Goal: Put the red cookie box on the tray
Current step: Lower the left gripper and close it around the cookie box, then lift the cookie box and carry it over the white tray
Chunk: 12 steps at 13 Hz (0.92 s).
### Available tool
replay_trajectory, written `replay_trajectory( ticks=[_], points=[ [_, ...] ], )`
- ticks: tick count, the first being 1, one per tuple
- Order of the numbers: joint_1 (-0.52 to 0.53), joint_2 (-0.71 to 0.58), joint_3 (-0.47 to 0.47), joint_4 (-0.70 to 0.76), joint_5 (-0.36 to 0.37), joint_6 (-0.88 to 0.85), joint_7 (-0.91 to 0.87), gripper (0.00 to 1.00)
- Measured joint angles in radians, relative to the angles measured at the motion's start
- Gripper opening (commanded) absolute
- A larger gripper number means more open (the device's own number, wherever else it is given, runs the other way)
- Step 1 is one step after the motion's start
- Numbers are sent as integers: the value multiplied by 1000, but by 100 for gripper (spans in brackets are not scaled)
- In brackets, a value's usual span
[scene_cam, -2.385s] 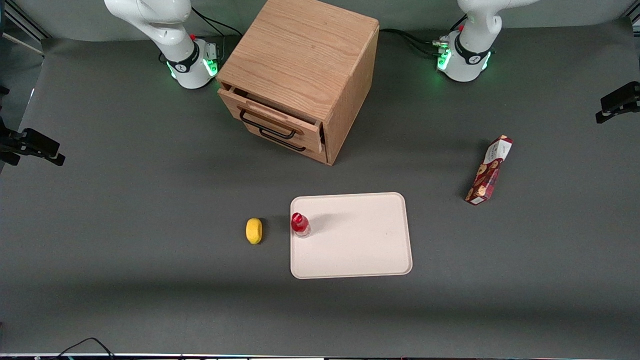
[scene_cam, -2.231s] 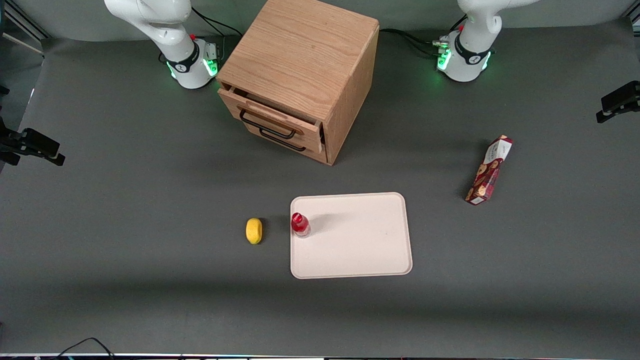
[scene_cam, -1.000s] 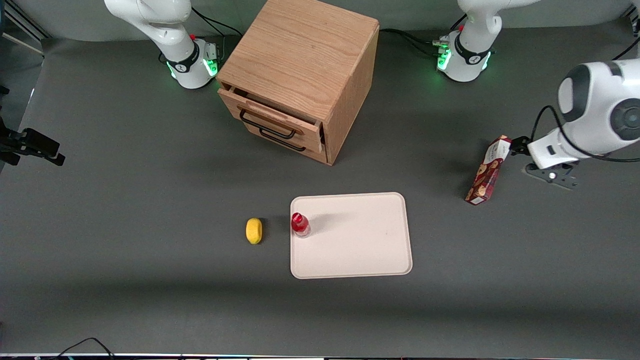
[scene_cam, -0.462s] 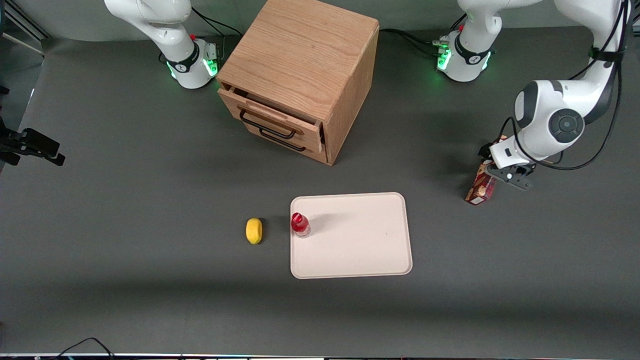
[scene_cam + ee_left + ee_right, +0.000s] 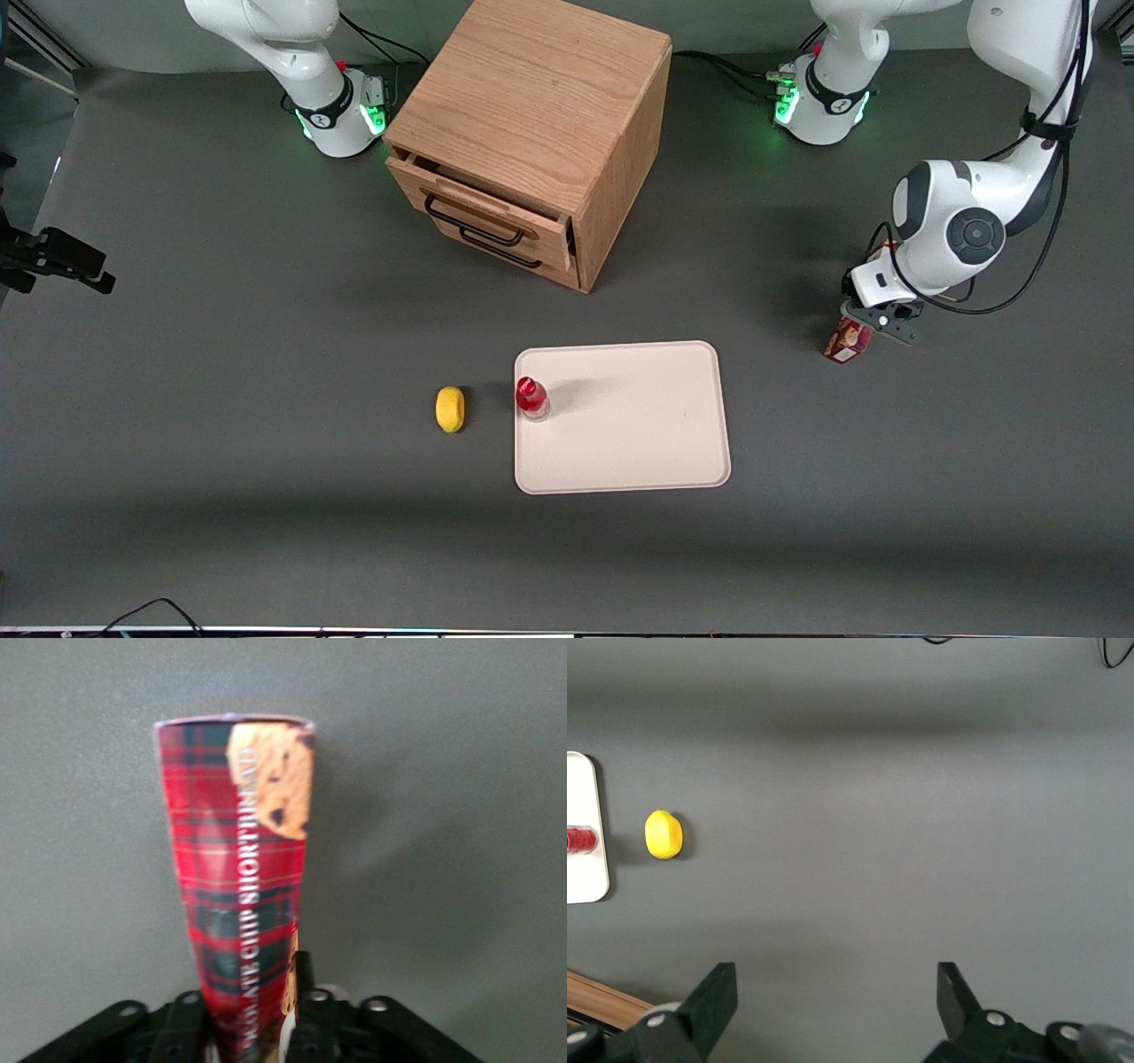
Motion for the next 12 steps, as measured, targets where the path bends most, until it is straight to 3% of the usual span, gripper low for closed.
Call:
replay_trajectory(
  ticks=[5,9,12],
  points=[
    [0,-13,8,15,-3,-23,0,0],
    [-1,-90,-10,204,-54,-333,-33,0],
    [-11,-100,-93,417,-79,-544,-180,0]
  ],
)
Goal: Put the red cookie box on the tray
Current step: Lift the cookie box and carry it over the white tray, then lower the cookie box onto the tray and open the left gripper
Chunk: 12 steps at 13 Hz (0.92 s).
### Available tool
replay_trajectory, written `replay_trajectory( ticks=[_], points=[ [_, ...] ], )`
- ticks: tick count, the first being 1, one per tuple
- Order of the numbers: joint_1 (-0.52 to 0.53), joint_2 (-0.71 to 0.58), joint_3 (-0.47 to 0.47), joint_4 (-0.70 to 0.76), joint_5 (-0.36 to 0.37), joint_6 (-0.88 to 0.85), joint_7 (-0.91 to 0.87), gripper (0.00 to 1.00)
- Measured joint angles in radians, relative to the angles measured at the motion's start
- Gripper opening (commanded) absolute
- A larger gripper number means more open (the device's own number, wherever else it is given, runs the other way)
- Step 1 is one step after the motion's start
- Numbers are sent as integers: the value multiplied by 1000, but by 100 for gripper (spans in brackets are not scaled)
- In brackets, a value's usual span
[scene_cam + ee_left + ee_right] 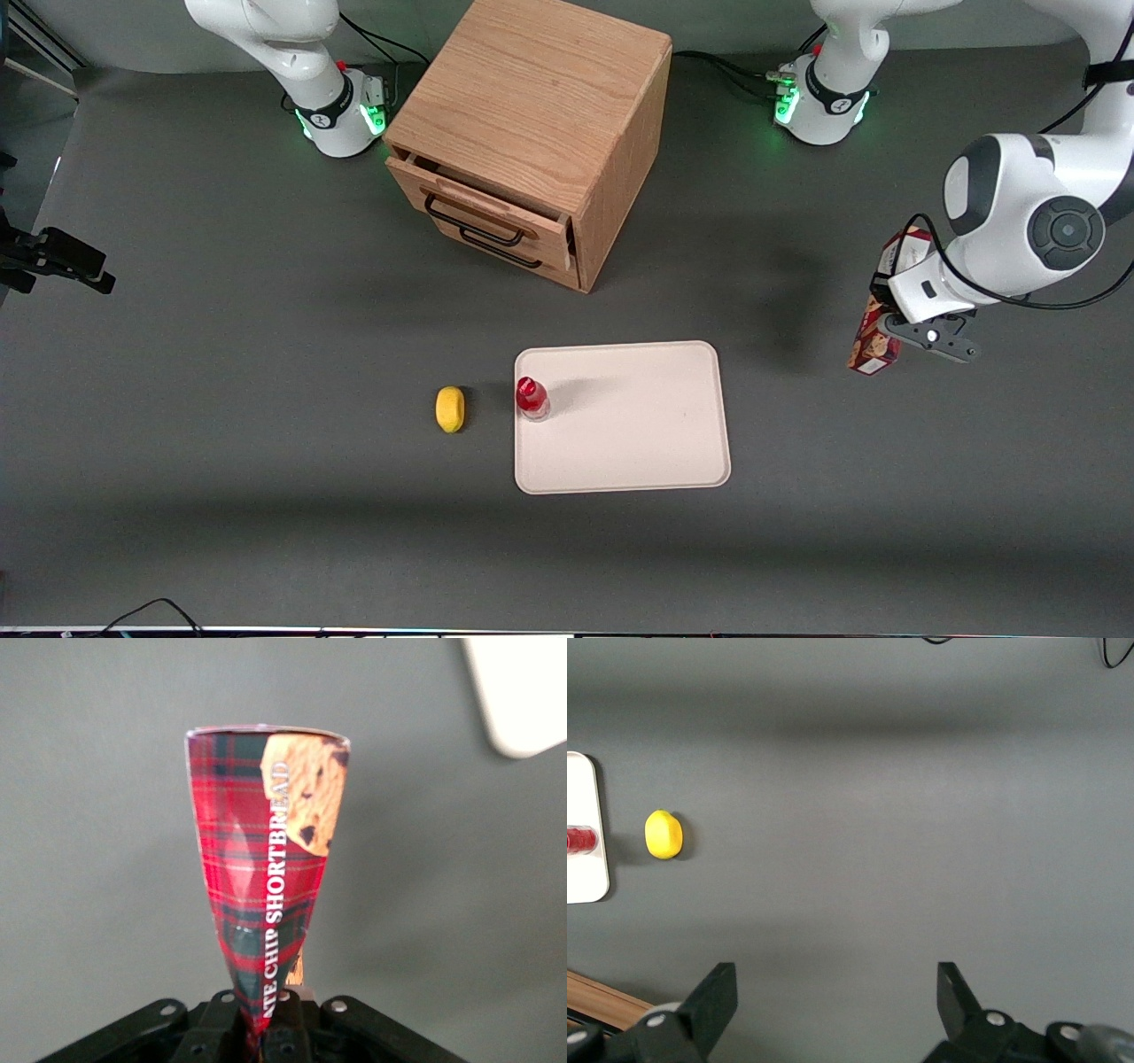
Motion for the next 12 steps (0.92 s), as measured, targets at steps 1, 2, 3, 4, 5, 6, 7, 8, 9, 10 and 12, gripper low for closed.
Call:
replay_trajectory(
  ticks=[1,2,3,4,5,6,7,8,9,10,12],
  points=[
    [-7,10,-38,67,-2,-40,-73,0],
    [-18,31,-75,136,-4,-71,-150,0],
    [-38,69,-101,210,-5,-92,-230,0],
    [-63,120,-116,279,-5,-98,-300,0],
    [-89,179,-127,343,-5,-97,-369,0],
    [-117,243,-134,402,-3,-95,-437,0],
    [-145,306,-137,450,2,-89,-494,0],
    [-169,363,-137,488,16,-72,-541,0],
    [-187,412,-137,511,42,-39,-587,0],
    [-200,457,-137,524,68,5,-634,0],
    [-221,536,-137,534,100,102,-721,0]
  ],
)
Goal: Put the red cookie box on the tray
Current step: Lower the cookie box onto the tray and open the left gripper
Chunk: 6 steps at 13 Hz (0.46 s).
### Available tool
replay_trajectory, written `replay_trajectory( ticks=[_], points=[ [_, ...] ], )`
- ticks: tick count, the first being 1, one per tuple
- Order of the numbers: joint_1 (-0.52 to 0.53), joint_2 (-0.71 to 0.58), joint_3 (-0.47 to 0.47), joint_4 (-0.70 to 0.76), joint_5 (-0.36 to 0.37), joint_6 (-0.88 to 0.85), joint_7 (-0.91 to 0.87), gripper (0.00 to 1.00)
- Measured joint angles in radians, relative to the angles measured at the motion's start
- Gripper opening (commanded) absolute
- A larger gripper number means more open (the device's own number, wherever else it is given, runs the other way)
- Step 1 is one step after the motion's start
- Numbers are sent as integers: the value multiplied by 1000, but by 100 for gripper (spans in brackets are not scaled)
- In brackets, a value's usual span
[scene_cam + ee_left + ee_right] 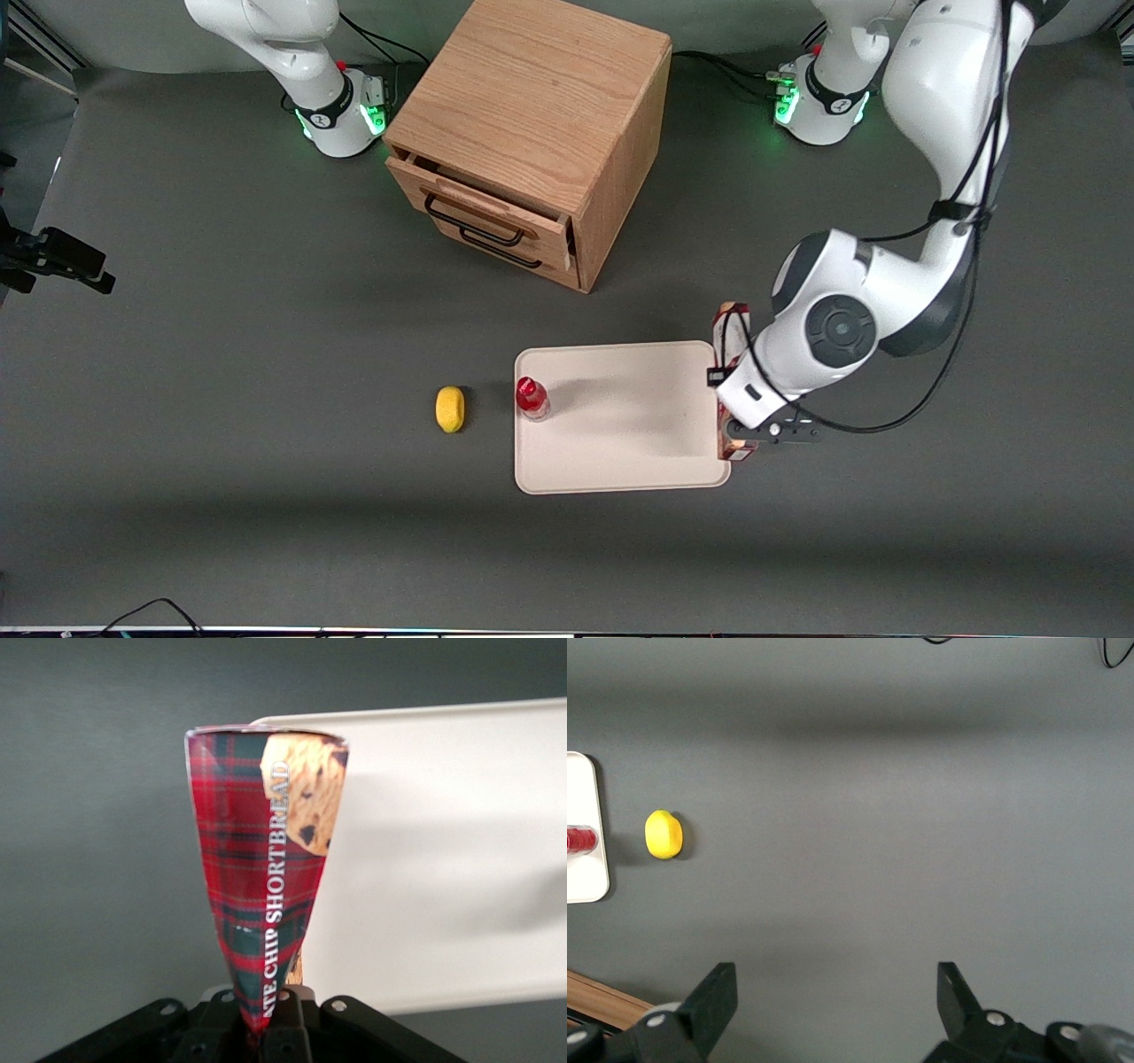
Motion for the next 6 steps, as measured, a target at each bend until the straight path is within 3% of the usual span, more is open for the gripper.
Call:
replay_trajectory(
  ticks=[5,6],
  points=[
    [-14,130,4,9,6,127,-74,0],
    [-14,141,5,10,6,134,-82,15]
  ],
)
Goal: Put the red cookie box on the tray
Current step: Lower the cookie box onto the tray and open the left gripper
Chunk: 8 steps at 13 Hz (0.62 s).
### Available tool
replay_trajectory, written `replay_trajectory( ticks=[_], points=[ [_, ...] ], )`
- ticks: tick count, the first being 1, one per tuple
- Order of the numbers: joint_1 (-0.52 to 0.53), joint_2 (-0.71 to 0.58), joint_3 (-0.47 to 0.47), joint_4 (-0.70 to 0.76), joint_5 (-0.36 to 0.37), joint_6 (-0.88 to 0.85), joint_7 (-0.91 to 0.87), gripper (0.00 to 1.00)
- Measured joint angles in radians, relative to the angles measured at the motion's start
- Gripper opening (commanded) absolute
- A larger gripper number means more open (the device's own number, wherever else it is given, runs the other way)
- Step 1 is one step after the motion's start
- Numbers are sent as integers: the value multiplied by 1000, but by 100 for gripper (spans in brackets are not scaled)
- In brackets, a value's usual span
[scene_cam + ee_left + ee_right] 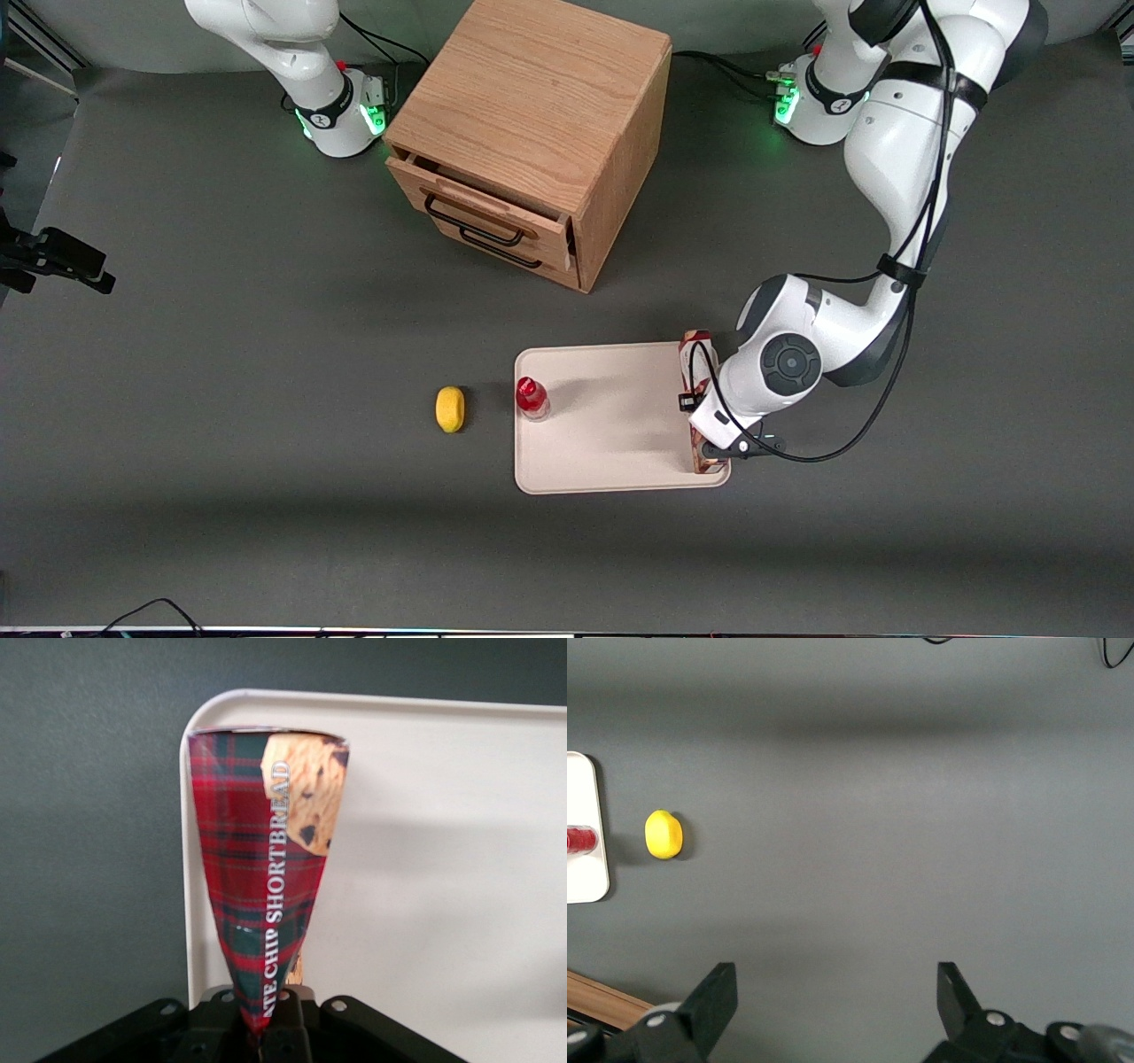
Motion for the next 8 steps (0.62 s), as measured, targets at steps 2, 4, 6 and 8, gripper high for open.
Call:
replay_trajectory(
  ticks=[2,4,6,8],
  points=[
    [-3,15,0,-2,3,39,-6,100],
    [-6,16,0,-10,11,93,-6,100],
    [-5,5,0,-9,12,111,-6,100],
    [6,-52,1,-10,14,94,-6,100]
  ],
)
